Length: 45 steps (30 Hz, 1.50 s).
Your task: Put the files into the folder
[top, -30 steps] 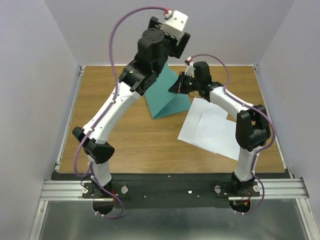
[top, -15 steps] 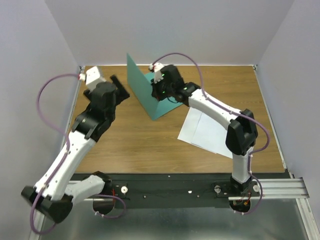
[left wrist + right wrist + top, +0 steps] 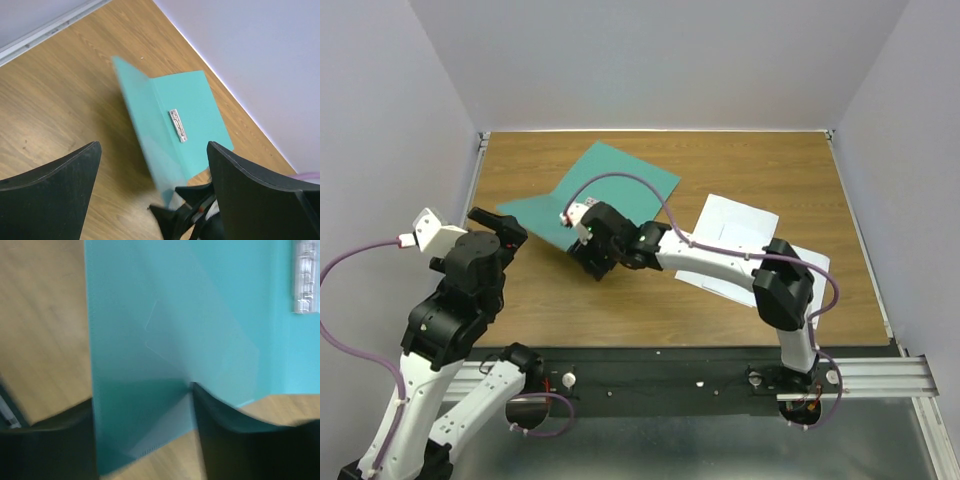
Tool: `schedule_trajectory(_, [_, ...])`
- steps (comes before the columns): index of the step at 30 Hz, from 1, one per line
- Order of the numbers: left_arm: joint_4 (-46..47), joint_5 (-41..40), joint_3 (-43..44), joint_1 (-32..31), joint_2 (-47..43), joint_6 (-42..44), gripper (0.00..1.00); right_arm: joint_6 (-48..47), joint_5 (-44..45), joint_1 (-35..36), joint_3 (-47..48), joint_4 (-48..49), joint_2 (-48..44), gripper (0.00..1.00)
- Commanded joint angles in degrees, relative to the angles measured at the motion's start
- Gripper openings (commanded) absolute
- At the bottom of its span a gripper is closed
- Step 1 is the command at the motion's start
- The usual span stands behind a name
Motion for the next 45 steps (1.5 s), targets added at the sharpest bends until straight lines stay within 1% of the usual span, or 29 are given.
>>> schedule_trajectory(1, [-3.50, -3.56, -1.40, 0.27, -0.42, -4.16, 0.96, -2.32, -12.35, 4.20, -2.89, 0.92, -6.14, 0.90])
schedule_trajectory(2, [-3.06, -2.77, -1.84, 0.27, -0.33, -3.72, 0.96, -2.32, -14.37, 4.20, -3.59, 1.97, -7.02, 1.00])
schedule_trajectory(5, [-1.57, -1.80, -4.48, 0.27, -0.07, -4.25, 0.98, -3.19, -16.67, 4.20, -6.40, 3.03, -11.41, 1.00])
schedule_trajectory(8, [2.73, 0.56, -8.26, 0.27, 0.63, -3.19, 0.98, -4.16, -15.45, 4.12, -8.60, 5.04, -14.66, 1.00])
schedule_trajectory(9, [3.96, 1.45, -9.31, 0.27, 1.16, -2.76, 0.99, -3.82, -12.57, 4.11, -8.96, 5.49, -15.03, 1.00])
schedule_trajectory(12, [11.42, 6.80, -14.49, 0.44, 2.30, -1.17, 0.98, -3.11, -4.49, 2.98, -8.26, 6.02, -13.63, 1.00])
schedule_trajectory(13, [15.53, 8.38, -17.12, 0.53, 2.74, -0.65, 0.98, -2.94, -4.02, 1.93, -8.00, 6.11, -12.75, 1.00])
schedule_trajectory(14, [17.57, 11.70, -18.36, 1.31, 3.27, -0.47, 0.98, -1.80, -4.36, 0.61, -6.78, 6.11, -11.87, 1.00])
schedule_trajectory(15, [19.77, 13.39, -19.42, 1.93, 4.75, 0.40, 0.98, -1.01, -6.98, -2.79, -5.98, 6.11, -9.52, 1.00])
schedule_trajectory(16, [23.19, 14.54, -21.34, 2.89, 5.64, 0.85, 0.98, -0.48, -8.48, -4.57, -5.28, 6.20, -8.36, 1.00])
schedule_trajectory(17, [24.52, 16.64, -22.23, 3.86, 6.60, 1.03, 0.98, -0.39, -9.63, -6.41, -3.09, 6.37, -6.87, 1.00])
schedule_trajectory(18, [25.84, 18.05, -23.11, 6.66, 8.70, 1.46, 0.98, -0.91, -9.90, -8.78, -1.94, 6.55, -3.98, 0.99])
schedule_trajectory(19, [28.81, 19.63, -24.95, 8.42, 9.77, 1.81, 0.98, -1.52, -9.29, -9.76, -0.62, 6.90, -1.95, 0.99])
schedule_trajectory(20, [30.67, 23.74, -26.10, 10.36, 10.73, 3.04, 0.98, -3.18, -8.85, -10.47, 1.22, 6.90, -0.02, 0.99])
schedule_trajectory(21, [32.69, 26.21, -27.15, 14.81, 12.48, 3.66, 0.98, -3.98, -8.24, -11.52, 4.80, 6.90, 1.83, 0.98])
schedule_trajectory(22, [36.19, 28.68, -29.25, 16.86, 13.28, 4.19, 0.98, -4.51, -8.06, -11.97, 7.19, 6.90, 6.20, 0.98])
schedule_trajectory(23, [37.79, 32.62, -30.23, 18.88, 14.08, 5.24, 0.98, -5.56, -8.06, -12.32, 9.13, 6.81, 8.07, 0.97])
schedule_trajectory(24, [39.11, 33.61, -31.02, 20.47, 15.48, 5.33, 0.98, -6.18, -7.88, -12.84, 12.54, 6.81, 10.26, 0.97])
schedule_trajectory(25, [40.52, 34.06, -32.25, 22.48, 16.10, 5.33, 0.98, -6.71, -7.45, -12.94, 14.31, 6.81, 11.94, 0.96])
schedule_trajectory(26, [40.88, 34.50, -32.52, 23.11, 16.63, 5.42, 0.98, -7.41, -7.18, -13.11, 15.90, 6.81, 15.52, 0.95])
schedule_trajectory(29, [42.99, 35.20, -33.84, 23.82, 18.30, 6.04, 0.98, -8.64, -5.77, -13.64, 22.92, 6.81, 22.20, 0.91])
schedule_trajectory(32, [43.96, 35.20, -34.63, 24.17, 20.49, 6.12, 0.98, -9.26, -3.93, -13.82, 29.35, 6.72, 26.97, 0.87])
schedule_trajectory(34, [44.40, 34.94, -34.89, 24.26, 21.81, 6.21, 0.99, -9.70, -3.58, -13.99, 31.28, 6.72, 30.22, 0.84])
schedule_trajectory(38, [45.63, 35.20, -35.25, 24.44, 22.61, 6.74, 0.99, -9.96, -3.57, -14.08, 33.31, 6.72, 32.95, 0.81])
schedule_trajectory(39, [45.55, 35.12, -35.25, 24.52, 22.70, 6.74, 0.98, -9.97, -3.57, -14.17, 33.92, 6.81, 33.31, 0.78])
schedule_trajectory(41, [45.63, 34.86, -35.07, 24.53, 23.05, 7.00, 0.98, -10.05, -3.49, -14.25, 34.11, 6.72, 34.54, 0.75])
schedule_trajectory(42, [45.72, 34.77, -35.07, 24.53, 23.22, 7.00, 0.98, -9.97, -3.57, -14.25, 34.11, 6.72, 34.80, 0.71])
schedule_trajectory(44, [46.07, 35.11, -35.33, 24.44, 23.66, 7.09, 0.98, -9.62, -2.10, -14.34, 33.84, 6.72, 35.42, 0.69])
schedule_trajectory(45, [46.16, 35.29, -35.42, 24.52, 24.10, 7.00, 0.98, -9.44, -1.65, -14.52, 33.84, 6.72, 35.59, 0.65])
